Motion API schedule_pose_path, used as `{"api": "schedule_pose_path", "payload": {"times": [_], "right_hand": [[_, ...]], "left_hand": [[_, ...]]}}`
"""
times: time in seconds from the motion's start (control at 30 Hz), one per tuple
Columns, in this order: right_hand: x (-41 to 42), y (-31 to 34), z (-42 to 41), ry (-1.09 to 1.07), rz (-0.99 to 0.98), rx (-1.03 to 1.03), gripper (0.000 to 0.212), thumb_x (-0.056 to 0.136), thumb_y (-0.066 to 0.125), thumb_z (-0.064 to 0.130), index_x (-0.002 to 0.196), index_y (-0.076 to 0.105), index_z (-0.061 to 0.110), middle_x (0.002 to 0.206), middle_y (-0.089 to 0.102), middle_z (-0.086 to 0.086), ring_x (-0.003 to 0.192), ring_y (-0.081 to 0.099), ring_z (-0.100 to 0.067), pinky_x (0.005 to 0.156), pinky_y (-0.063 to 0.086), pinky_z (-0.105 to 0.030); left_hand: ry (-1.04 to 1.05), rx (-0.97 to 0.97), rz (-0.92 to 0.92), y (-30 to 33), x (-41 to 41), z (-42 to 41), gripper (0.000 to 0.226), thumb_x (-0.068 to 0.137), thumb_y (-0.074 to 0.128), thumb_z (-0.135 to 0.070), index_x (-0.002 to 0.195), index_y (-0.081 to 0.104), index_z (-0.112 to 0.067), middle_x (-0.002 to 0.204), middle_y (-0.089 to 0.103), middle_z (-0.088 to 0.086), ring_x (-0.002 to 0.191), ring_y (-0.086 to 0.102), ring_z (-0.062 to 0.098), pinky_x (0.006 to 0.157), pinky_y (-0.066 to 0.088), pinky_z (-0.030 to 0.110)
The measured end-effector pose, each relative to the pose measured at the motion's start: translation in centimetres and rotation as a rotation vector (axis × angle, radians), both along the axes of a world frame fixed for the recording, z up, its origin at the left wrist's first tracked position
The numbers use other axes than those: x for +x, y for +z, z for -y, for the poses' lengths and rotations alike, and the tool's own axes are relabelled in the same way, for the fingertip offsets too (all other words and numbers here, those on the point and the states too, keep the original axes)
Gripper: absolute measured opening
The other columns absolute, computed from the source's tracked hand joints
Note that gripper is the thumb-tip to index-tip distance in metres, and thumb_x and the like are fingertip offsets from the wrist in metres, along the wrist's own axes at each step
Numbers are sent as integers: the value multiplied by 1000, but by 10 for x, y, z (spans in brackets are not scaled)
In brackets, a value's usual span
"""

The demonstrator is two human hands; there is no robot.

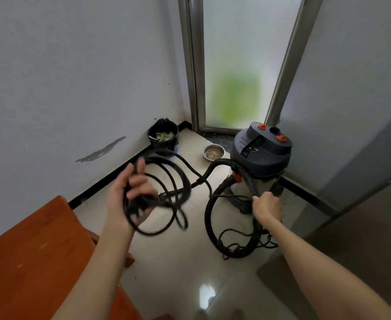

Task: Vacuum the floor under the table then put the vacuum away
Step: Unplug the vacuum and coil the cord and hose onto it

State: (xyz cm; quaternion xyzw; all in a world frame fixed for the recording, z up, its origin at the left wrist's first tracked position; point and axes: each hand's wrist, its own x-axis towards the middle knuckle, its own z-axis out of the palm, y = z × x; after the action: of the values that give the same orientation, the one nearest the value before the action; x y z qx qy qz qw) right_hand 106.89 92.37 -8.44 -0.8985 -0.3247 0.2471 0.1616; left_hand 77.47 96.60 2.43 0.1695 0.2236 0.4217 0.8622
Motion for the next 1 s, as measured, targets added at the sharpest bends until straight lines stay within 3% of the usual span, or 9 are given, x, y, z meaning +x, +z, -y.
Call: {"api": "schedule_pose_path", "payload": {"times": [0.1, 0.27, 0.37, 0.47, 0.57, 0.73, 0.87, 0.93, 1.0], "right_hand": [[-22, -5, 7, 384, 103, -178, 34, 98, 47, 34, 112, 58, 6, 112, 63, -13, 104, 60, -29, 81, 48, -37], [-47, 17, 11, 834, 53, -179, 31, 96, 48, 36, 85, 62, 10, 79, 61, -3, 83, 61, -23, 73, 47, -33], [-47, 44, 12, 1025, -229, -130, 33, 97, 48, 35, 75, 62, 15, 66, 54, 5, 69, 55, -14, 72, 46, -33], [-43, 67, 13, 1104, -454, -109, 38, 98, 48, 35, 63, 55, 21, 60, 49, 2, 55, 46, -10, 61, 42, -26], [-37, 73, 15, 1015, -809, -119, 39, 100, 44, 29, 63, 49, 18, 50, 36, 7, 43, 30, -5, 48, 26, -19], [-18, 62, 7, 665, -1318, 41, 40, 103, 28, 26, 68, 44, 15, 46, 28, 12, 41, 21, -3, 44, 13, -20], [-24, 58, -3, 397, -1360, 171, 40, 103, 33, 29, 68, 46, 14, 44, 27, 11, 38, 21, -2, 38, 15, -15], [-30, 61, -9, 255, -1306, 219, 39, 102, 37, 30, 69, 47, 13, 42, 28, 11, 35, 20, -2, 35, 15, -14], [-34, 66, -12, 234, -1174, 276, 37, 101, 42, 31, 70, 50, 11, 41, 30, 11, 35, 22, -2, 35, 16, -14]], "left_hand": [[338, -42, 181, 11, 20, -4, 43, 89, 49, -12, 132, 52, -13, 115, 68, 4, 45, 51, 5, 62, 42, 10], [468, 51, -209, 4, 41, -5, 56, 92, 43, -4, 140, 34, -33, 132, 57, 1, 60, 53, 9, 67, 54, 20], [259, 298, -633, -6, 54, 6, 59, 97, 43, -8, 138, 27, -47, 120, 64, -7, 79, 69, 17, 72, 55, 24], [95, 423, -950, -16, 69, 19, 30, 98, 46, -17, 109, 65, -37, 85, 75, 3, 73, 67, 16, 60, 42, 23], [153, 367, -1069, -22, 75, 22, 18, 97, 48, -19, 92, 64, -12, 70, 73, 2, 63, 61, 12, 51, 43, 20], [50, 394, -1150, -26, 76, 28, 30, 95, 49, -16, 73, 68, -12, 72, 74, -4, 73, 67, 3, 70, 49, 19], [-150, 577, -1228, -26, 83, 38, 29, 97, 46, -20, 76, 64, -14, 73, 73, 1, 58, 63, 5, 55, 45, 18], [-212, 572, -1102, -26, 84, 39, 29, 100, 42, -23, 81, 61, -10, 59, 63, 3, 61, 63, 15, 64, 48, 22], [-256, 460, -876, -28, 81, 40, 30, 99, 40, -29, 84, 55, -8, 52, 45, 1, 53, 57, 19, 60, 48, 23]]}}
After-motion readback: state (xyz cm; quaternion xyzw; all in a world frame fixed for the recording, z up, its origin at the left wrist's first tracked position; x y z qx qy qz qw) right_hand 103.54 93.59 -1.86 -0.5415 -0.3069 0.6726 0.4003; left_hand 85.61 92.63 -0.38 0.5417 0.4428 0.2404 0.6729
